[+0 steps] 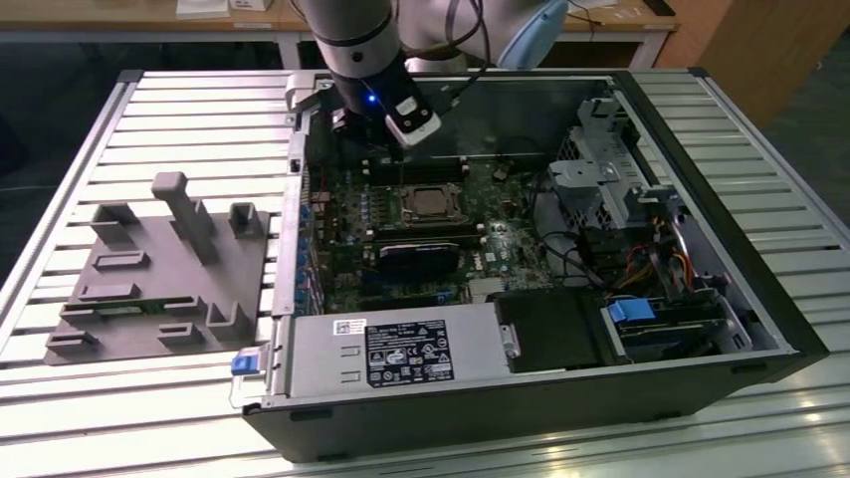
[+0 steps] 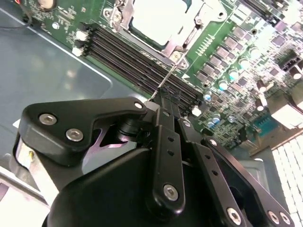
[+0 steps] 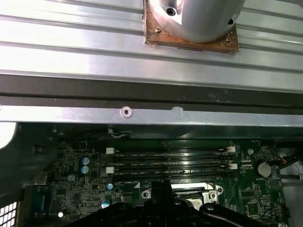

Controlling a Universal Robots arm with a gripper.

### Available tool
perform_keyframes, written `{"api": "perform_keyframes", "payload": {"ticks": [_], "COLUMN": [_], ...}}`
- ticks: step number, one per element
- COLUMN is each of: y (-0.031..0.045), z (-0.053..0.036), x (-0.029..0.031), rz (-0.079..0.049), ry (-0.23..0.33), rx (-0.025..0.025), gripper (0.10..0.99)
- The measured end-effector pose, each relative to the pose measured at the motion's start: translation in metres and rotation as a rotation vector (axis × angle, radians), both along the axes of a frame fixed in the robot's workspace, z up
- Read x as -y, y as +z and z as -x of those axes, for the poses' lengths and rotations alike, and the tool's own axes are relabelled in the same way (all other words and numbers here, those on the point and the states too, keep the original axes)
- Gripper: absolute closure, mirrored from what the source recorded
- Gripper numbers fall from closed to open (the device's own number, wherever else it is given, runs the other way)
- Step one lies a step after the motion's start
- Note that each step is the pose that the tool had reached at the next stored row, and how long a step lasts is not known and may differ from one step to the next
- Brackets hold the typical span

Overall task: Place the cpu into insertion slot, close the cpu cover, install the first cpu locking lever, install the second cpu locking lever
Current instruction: 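Install the first cpu locking lever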

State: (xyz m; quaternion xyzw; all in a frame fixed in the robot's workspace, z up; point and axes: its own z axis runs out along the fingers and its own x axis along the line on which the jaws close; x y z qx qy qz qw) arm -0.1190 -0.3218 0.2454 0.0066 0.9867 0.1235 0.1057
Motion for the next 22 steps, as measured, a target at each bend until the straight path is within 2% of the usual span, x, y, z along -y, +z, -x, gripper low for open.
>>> {"api": "perform_keyframes", "payload": {"ticks": [7,16,22], "y": [-0.0023,-0.0032,-0.0035], "z": [-0.0044,-0.0272,-0.0365], "x": [0.0000,0.0000,0.0000], "rz": [0.000,0.000,0.000], "ry": [0.002,0.002,0.002], "rx": [0.0009,0.0008,0.0007], "gripper": [0.984,0.984,0.984]}}
